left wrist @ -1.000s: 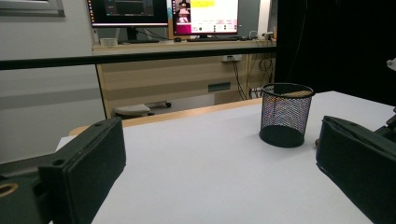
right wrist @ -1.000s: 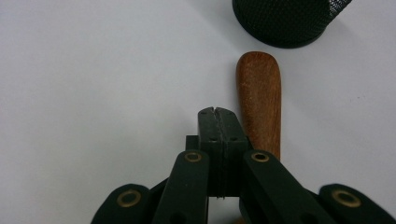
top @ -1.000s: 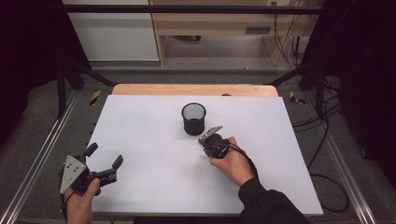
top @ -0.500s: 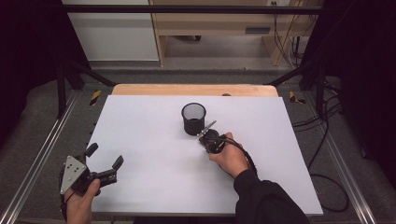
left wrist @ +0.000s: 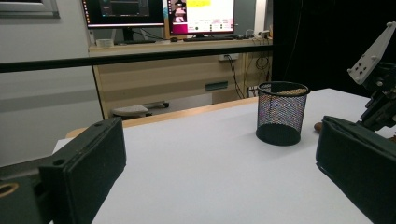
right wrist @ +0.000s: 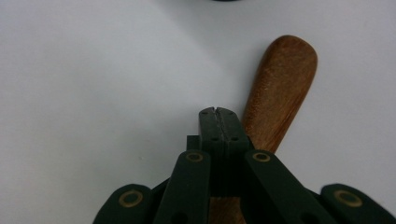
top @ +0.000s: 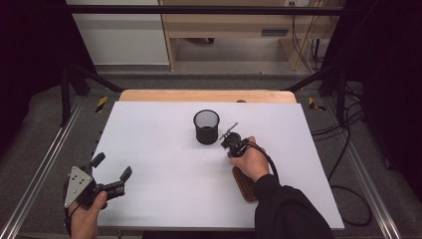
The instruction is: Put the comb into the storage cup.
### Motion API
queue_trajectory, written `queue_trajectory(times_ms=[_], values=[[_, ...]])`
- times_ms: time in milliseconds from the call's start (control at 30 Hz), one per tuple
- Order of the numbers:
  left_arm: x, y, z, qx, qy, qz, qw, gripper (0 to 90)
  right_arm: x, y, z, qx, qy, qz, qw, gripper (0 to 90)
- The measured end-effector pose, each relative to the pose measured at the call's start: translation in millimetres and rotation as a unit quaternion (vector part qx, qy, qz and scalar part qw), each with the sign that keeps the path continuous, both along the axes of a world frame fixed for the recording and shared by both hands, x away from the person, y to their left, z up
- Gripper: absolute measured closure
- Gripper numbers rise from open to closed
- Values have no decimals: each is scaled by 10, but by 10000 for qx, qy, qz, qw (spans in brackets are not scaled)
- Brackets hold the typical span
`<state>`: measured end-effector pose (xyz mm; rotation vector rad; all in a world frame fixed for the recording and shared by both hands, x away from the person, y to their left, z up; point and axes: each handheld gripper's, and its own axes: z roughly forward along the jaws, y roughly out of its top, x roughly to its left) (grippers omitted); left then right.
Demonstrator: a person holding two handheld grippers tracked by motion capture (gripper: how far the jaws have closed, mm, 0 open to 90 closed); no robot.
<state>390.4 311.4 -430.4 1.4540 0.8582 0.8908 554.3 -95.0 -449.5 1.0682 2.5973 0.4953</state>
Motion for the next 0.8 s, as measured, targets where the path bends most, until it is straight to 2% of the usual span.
queue_trajectory(times_ms=[200, 400, 600, 800], values=[[5, -2, -4, 30, 15, -8, 10000, 19, 60, -198, 31, -26, -1, -227, 9997, 900], [4, -2, -4, 45, 20, -11, 10000, 21, 72, -408, 20, -57, -30, -334, 9994, 900], [4, 2, -6, 57, 32, 11, 10000, 18, 23, -615, 1, -85, 25, -436, 9990, 900], [7, 0, -11, 58, 42, 22, 10000, 18, -54, -836, 25, -9, 18, -511, 9987, 900]])
